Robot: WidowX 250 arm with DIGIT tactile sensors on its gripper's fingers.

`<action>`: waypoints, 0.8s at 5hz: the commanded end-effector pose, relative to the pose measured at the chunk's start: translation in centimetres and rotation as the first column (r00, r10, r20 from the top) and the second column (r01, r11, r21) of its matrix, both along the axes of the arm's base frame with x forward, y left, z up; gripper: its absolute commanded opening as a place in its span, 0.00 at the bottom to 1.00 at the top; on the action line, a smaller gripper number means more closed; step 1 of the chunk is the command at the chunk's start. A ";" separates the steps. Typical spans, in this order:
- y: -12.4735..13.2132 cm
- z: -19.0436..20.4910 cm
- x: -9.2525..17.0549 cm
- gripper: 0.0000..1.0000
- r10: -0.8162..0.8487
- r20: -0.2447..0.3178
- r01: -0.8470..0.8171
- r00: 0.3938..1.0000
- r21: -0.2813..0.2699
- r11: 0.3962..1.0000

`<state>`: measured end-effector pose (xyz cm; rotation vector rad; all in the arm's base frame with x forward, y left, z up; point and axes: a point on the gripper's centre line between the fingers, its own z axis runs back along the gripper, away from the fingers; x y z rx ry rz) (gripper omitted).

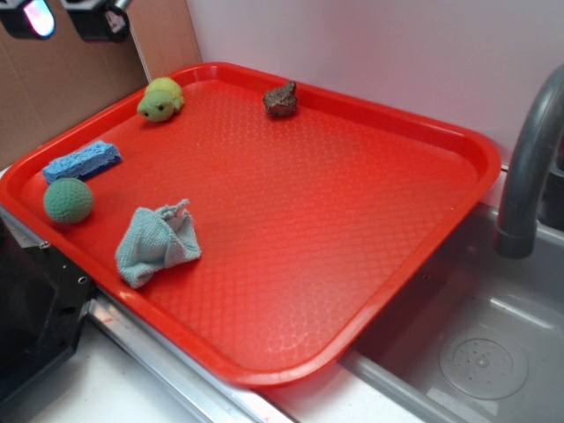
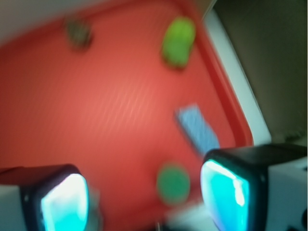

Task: Grab the green animal.

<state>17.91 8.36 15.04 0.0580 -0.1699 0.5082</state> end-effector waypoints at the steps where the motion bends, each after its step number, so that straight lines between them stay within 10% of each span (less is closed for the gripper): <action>1: 4.3 -1.3 1.4 1.00 0.103 0.078 -0.114 0.992 0.138 0.984; 4: 5.1 -3.9 4.6 1.00 0.165 0.044 -0.170 0.985 0.169 0.971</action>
